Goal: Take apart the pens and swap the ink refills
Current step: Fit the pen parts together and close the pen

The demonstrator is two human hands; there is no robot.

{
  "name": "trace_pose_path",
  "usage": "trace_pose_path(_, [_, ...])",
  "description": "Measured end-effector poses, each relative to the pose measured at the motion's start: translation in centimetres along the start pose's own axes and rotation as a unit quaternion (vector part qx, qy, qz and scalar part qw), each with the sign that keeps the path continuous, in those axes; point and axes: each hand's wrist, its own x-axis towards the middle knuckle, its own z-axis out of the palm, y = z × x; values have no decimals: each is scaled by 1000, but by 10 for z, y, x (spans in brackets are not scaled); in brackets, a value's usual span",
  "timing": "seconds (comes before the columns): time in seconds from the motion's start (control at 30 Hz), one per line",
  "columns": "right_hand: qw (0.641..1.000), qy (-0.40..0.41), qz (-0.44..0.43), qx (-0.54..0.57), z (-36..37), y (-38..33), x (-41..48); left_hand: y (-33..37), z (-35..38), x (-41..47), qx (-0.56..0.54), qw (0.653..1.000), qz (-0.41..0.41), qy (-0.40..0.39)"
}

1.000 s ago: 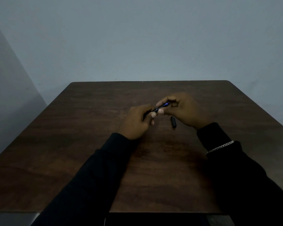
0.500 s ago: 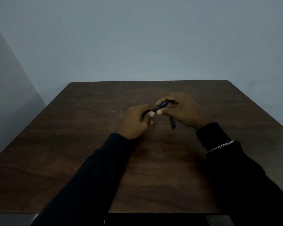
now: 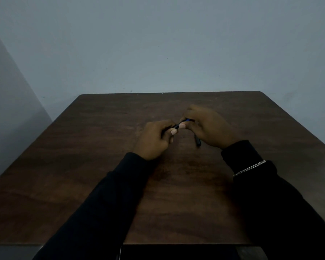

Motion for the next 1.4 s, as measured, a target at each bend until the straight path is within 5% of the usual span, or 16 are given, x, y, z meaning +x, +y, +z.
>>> trace_pose_path(0.27, [998,29,28,57,0,-3,0,-2,2,2,11,1000,10,21])
trace_pose_path(0.43, [964,148,203,85,4,18,2,-7,1,5,7,997,-49,56])
trace_pose_path(0.57, [949,41,311,3,11,28,2,-8,0,4,5,994,-54,92])
trace_pose_path(0.73, [908,-122,397,49,15,19,2,-3,-1,3,14,995,-57,78])
trace_pose_path(0.9, [888,-181,421,33,16,17,7,0,-1,2,4,996,-62,70])
trace_pose_path(1.03, [908,-151,390,7,17,19,3,0,-1,2,7,996,-68,61])
trace_pose_path(1.17, [929,-1,357,95,17,19,1,-1,-1,2,12,996,-70,56])
trace_pose_path(1.23, [899,107,347,244,14,17,4,-2,-1,2,14,996,-72,51])
trace_pose_path(1.33, [778,208,317,501,6,15,6,-3,0,3,16,996,-70,48])
trace_pose_path(1.4, [734,237,291,566,3,15,6,-4,1,3,9,997,-64,42])
